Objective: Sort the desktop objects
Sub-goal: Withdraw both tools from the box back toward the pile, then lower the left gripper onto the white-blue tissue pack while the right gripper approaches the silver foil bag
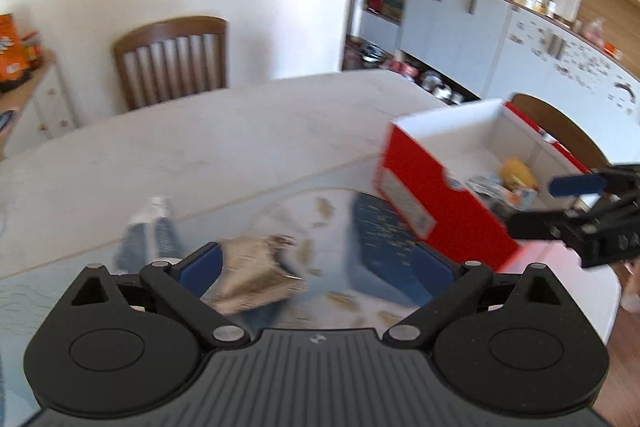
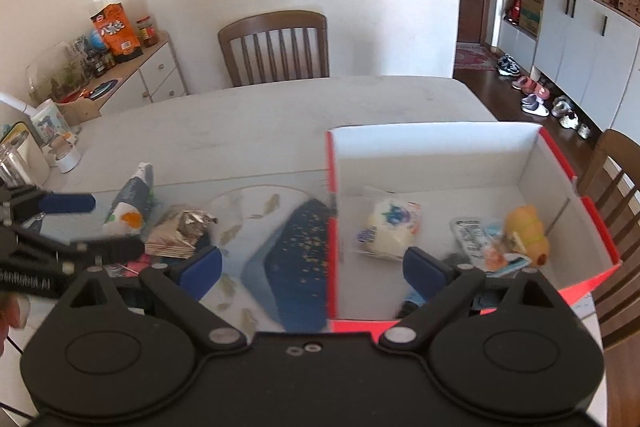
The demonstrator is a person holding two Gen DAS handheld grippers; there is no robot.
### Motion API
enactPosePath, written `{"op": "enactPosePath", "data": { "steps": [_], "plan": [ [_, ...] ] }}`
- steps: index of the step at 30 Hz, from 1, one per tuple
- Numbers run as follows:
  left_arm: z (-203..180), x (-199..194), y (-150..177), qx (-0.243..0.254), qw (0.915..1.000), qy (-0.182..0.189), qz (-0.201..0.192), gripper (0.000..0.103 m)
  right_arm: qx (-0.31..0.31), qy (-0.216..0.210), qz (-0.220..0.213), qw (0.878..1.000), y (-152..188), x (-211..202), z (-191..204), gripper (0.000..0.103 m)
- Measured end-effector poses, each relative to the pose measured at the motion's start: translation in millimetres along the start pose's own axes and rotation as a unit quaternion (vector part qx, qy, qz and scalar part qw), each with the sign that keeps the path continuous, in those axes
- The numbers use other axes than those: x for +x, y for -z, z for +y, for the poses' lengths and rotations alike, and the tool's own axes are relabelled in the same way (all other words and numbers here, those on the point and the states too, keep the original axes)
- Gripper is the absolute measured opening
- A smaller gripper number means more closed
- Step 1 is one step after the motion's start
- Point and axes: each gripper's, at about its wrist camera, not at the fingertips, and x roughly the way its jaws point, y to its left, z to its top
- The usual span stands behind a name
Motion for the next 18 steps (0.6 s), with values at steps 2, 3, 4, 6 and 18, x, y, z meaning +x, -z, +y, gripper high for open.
{"op": "enactPosePath", "data": {
  "steps": [2,3,4,6,18],
  "plan": [
    [14.2,-1.7,-2.4,-0.007,0.9999,-0.013,-0.005,0.101,-0.004,-0.004,0.0,1.0,-2.1,4.5,9.5,0.098],
    [21.4,-1.7,-3.6,-0.011,0.9998,-0.017,-0.006,0.101,-0.006,-0.005,0.001,1.0,-2.8,6.6,14.2,0.098],
    [27.9,-1.8,-5.0,-0.015,0.9997,-0.02,-0.006,0.101,-0.007,-0.006,0.002,1.0,-3.7,9.5,18.8,0.098],
    [39.7,-1.1,-6.7,-0.02,0.9994,-0.028,-0.005,0.101,-0.01,-0.01,0.004,1.0,-5.3,15.4,26.9,0.098],
    [92.3,19.8,-12.1,-0.052,0.9961,-0.072,-0.003,0.101,-0.017,-0.028,0.01,0.999,-16.0,48.8,74.3,0.098]
  ]
}}
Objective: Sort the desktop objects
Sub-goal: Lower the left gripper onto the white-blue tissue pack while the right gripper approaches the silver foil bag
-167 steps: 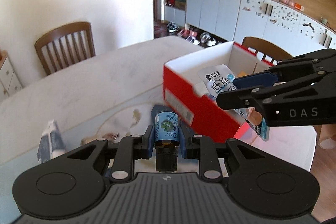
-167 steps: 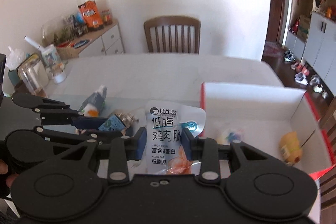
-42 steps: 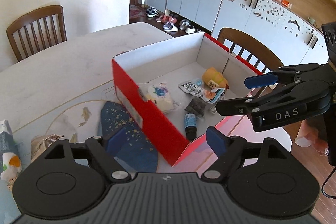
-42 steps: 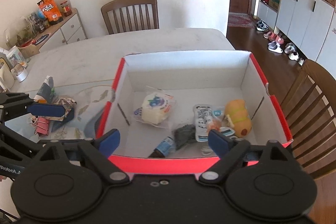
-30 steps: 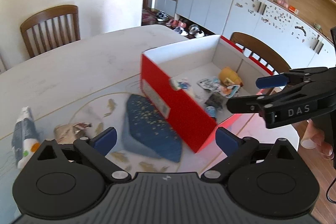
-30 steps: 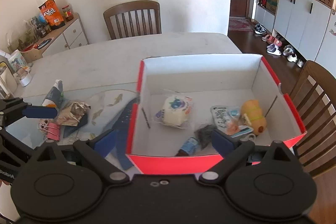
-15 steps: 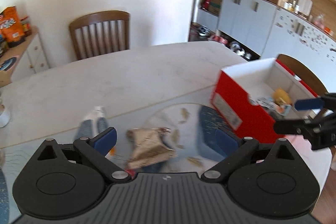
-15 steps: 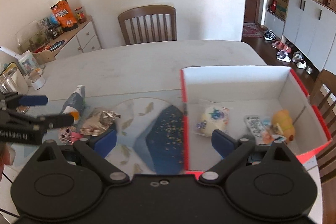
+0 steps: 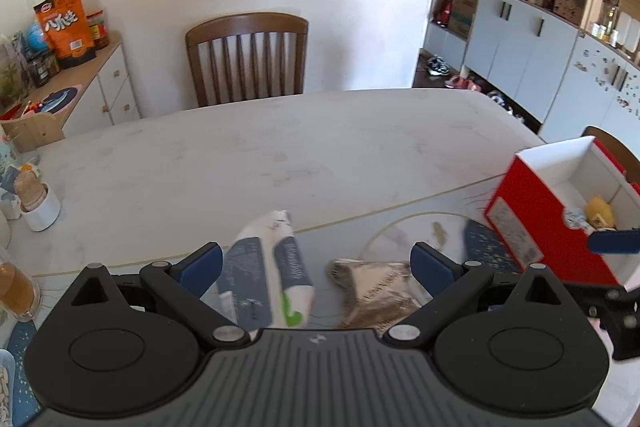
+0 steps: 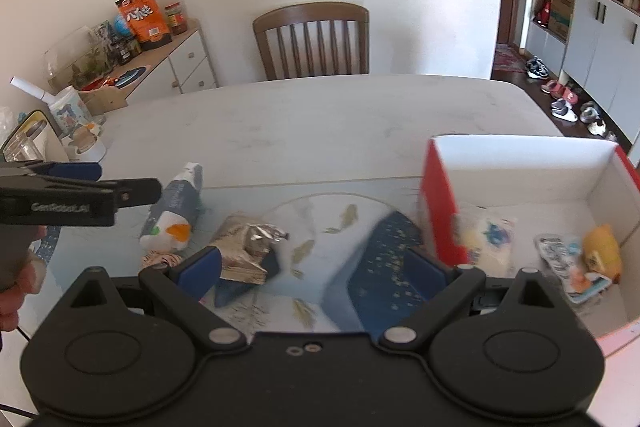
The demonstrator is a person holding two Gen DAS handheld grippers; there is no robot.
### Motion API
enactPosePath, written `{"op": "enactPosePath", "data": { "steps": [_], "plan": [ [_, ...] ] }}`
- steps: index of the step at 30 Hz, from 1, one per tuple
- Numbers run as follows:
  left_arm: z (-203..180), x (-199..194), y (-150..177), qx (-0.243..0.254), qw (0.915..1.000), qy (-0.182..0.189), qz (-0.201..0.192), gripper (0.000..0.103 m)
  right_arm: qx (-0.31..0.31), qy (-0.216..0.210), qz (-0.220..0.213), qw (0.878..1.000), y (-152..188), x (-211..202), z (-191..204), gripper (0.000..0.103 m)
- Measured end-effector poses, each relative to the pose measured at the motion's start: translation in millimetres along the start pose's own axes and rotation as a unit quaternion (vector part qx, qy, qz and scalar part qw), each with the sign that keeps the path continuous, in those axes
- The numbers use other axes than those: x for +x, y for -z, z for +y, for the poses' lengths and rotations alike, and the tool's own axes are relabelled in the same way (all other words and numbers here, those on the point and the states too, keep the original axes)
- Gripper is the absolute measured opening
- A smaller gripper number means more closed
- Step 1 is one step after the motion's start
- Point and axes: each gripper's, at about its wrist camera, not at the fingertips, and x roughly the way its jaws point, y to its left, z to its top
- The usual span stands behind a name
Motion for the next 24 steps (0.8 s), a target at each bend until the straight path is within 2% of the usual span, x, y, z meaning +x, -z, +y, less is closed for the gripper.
{"op": "enactPosePath", "data": {
  "steps": [10,24],
  "plan": [
    [26.2,40.3,-0.2,-0.014,0.9993,-0.024,0.027,0.101,-0.016,-0.014,0.014,1.0,-4.2,43.5,33.9,0.098],
    [41.0,94.4,2.8,-0.024,0.9963,-0.024,0.079,0.101,-0.028,-0.006,0.044,0.999,-5.1,98.7,56.6,0.098]
  ]
}}
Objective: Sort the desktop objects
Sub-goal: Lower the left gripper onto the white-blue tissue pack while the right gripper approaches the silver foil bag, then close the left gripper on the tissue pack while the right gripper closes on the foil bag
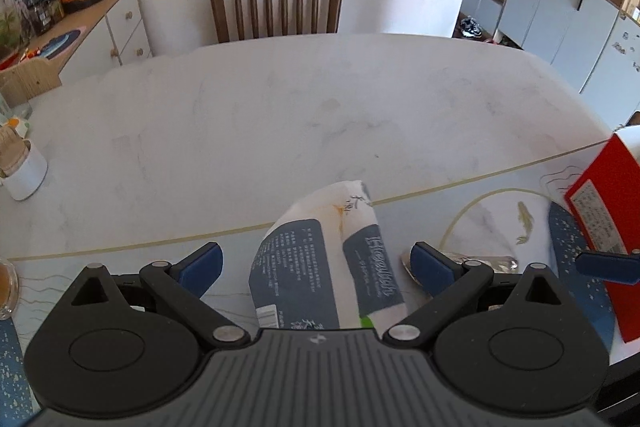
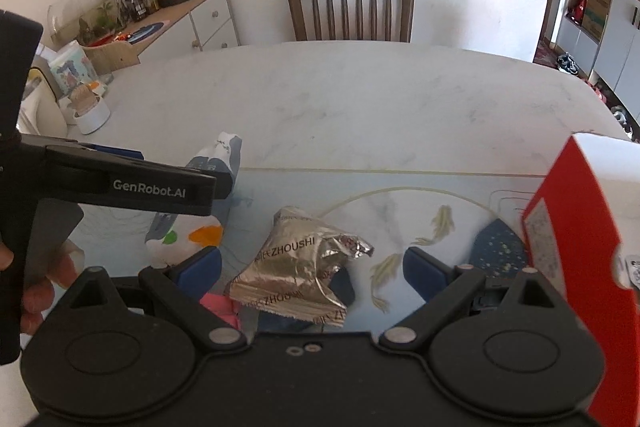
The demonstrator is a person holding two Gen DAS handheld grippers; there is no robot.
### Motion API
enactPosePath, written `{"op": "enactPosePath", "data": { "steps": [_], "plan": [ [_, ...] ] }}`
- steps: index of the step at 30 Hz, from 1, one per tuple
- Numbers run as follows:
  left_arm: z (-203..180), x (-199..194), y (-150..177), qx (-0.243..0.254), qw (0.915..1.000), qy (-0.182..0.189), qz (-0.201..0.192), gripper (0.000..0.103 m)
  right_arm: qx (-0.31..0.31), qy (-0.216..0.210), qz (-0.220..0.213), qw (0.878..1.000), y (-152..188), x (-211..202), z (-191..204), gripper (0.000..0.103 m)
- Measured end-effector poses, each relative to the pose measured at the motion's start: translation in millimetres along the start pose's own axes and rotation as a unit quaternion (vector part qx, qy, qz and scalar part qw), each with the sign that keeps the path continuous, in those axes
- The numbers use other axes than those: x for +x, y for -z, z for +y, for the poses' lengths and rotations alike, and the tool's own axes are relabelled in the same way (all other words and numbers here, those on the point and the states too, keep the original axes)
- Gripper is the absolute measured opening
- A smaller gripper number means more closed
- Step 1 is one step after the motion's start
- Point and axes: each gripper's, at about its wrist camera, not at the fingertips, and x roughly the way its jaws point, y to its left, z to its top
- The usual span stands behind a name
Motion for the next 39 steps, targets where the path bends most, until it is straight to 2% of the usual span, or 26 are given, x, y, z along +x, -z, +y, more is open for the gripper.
{"op": "enactPosePath", "data": {
  "steps": [16,25,27,29,31,37,39],
  "plan": [
    [7.1,37.9,5.2,-0.011,0.9991,0.005,0.042,0.101,0.008,0.013,0.036,0.999,-3.7,47.1,-2.4,0.096],
    [8.7,47.4,10.0,-0.017,0.9985,0.016,0.05,0.1,0.017,0.004,0.05,0.999,-0.9,54.7,-4.0,0.089],
    [9.0,48.5,11.1,-0.017,0.9985,0.015,0.05,0.095,0.023,-0.001,0.052,0.998,-1.2,55.7,-5.5,0.087],
    [8.0,47.2,11.1,-0.013,0.9988,0.01,0.047,0.086,0.026,-0.01,0.054,0.998,-1.8,56.0,-6.7,0.083],
    [6.7,46.5,11.6,-0.012,0.9989,0.008,0.045,0.083,0.029,-0.014,0.053,0.998,-1.8,54.9,-7.5,0.082],
    [4.9,44.2,13.0,-0.012,0.999,0.009,0.042,0.069,0.031,-0.03,0.052,0.998,-3.0,51.9,-8.8,0.069],
    [3.0,43.2,13.3,-0.009,0.999,0.007,0.044,0.068,0.031,-0.033,0.052,0.998,-2.9,50.5,-9.1,0.065]
  ]
}}
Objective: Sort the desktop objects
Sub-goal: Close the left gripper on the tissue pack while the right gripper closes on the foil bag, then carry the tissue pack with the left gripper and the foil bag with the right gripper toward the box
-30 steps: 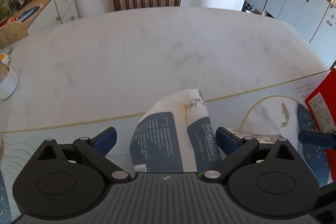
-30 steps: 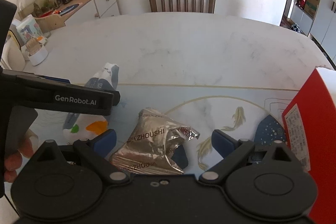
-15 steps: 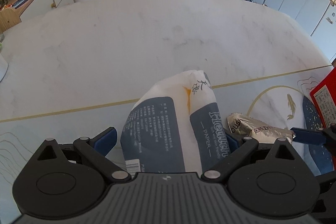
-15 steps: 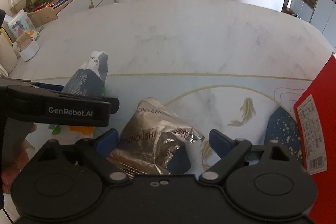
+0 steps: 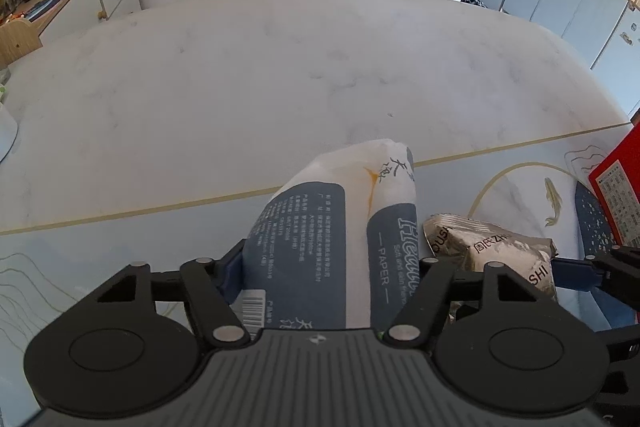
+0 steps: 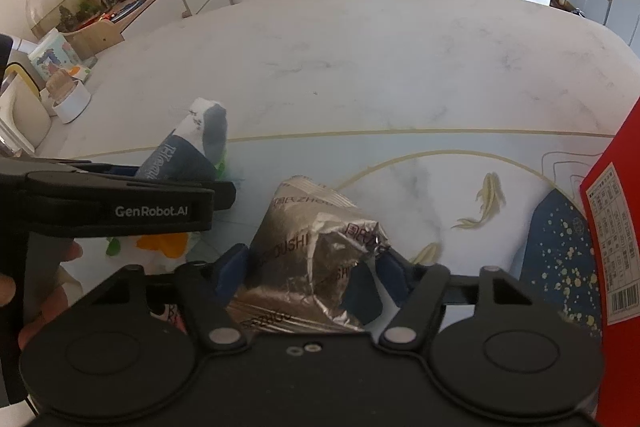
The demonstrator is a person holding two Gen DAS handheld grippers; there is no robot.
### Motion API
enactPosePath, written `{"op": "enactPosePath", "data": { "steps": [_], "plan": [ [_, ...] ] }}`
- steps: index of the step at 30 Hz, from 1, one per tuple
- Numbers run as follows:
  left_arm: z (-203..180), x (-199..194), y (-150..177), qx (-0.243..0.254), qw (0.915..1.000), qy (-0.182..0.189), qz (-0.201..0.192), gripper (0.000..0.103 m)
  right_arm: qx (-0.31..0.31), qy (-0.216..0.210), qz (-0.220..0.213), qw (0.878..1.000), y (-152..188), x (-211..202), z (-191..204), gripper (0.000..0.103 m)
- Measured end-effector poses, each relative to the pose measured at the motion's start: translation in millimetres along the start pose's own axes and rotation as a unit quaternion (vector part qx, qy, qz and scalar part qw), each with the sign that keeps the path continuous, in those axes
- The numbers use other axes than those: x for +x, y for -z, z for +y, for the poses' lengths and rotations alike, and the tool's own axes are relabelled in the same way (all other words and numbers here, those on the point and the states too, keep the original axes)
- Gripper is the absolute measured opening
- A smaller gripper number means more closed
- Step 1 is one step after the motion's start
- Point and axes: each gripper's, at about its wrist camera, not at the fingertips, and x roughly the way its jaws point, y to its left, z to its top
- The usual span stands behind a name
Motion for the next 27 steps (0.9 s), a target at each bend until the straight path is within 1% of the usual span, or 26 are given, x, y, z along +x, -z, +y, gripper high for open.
{"op": "enactPosePath", "data": {
  "steps": [2,5,6,7,13,19,27],
  "plan": [
    [-0.2,-0.7,-0.9,0.004,1.0,-0.008,0.001,0.065,-0.001,-0.003,0.0,1.0,0.2,-1.5,-0.7,0.062],
    [-1.7,-6.2,-3.6,0.004,1.0,-0.006,-0.004,0.063,-0.001,-0.003,-0.005,1.0,-0.2,-6.0,-2.2,0.056],
    [-2.8,-8.9,-5.0,0.004,1.0,-0.005,-0.006,0.063,0.0,-0.004,-0.005,1.0,-0.8,-6.9,-2.5,0.046],
    [-3.8,-11.3,-6.0,0.004,0.9999,-0.005,-0.009,0.063,0.001,-0.003,-0.005,1.0,-1.6,-8.3,-3.1,0.045],
    [-9.3,-25.4,-11.3,0.008,0.9998,0.0,-0.021,0.063,0.01,0.0,-0.015,1.0,-1.6,-18.0,-9.0,0.044],
    [-19.3,-43.6,-12.9,0.015,0.9996,0.004,-0.026,0.063,0.017,-0.006,-0.03,0.999,-0.2,-38.0,-16.2,0.044],
    [-40.5,-69.9,-12.9,0.027,0.999,0.01,-0.035,0.063,0.027,-0.005,-0.043,0.999,5.8,-64.6,-23.5,0.044]
  ]
}}
